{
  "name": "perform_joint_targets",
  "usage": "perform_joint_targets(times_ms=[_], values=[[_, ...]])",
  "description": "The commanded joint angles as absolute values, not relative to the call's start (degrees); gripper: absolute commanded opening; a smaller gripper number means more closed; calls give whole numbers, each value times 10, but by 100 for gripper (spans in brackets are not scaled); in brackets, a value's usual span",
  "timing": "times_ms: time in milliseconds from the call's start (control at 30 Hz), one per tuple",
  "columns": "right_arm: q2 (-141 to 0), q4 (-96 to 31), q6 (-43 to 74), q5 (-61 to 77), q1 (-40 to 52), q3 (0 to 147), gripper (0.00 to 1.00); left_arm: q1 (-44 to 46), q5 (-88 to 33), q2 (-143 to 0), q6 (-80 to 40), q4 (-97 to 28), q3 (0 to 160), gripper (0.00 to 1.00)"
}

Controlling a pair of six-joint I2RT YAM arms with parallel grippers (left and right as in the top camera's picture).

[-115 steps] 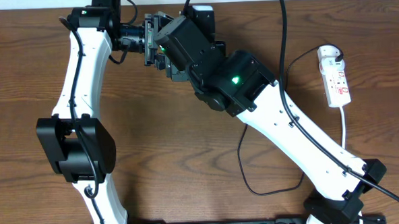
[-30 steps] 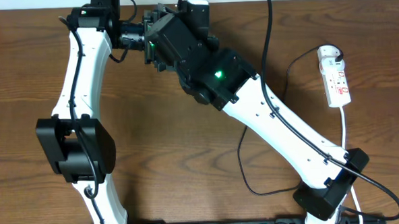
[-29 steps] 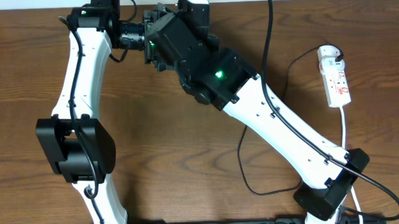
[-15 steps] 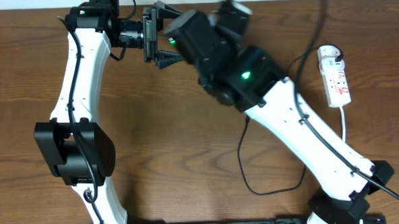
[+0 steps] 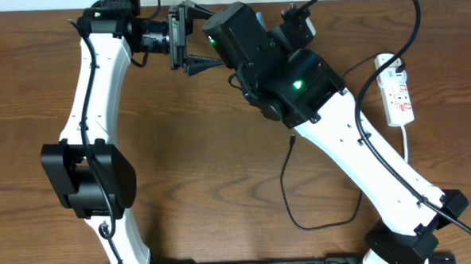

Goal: Plug charger to phone and switch on socket

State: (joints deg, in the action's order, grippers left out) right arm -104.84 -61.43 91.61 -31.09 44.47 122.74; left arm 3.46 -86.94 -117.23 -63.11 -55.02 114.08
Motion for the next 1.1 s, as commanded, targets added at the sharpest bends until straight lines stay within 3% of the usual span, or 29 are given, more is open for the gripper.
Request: perform_joint_targets(times_ms=[0,467,933,1067], values=[[-1034,-606,982,-285,446,1237,1,32,-881,-1168,-673,-538,1148,70],[-1047,-595,1083,-275,446,1237,2,32,-898,-1168,-700,-530,1148,63],[-1065,-568,1084,-260,447,1236,2,32,-900,-1168,-713,-530,1148,59],[-1070,-564,1084,-259,447,1236,2,32,-900,-1168,-713,-530,1148,53]])
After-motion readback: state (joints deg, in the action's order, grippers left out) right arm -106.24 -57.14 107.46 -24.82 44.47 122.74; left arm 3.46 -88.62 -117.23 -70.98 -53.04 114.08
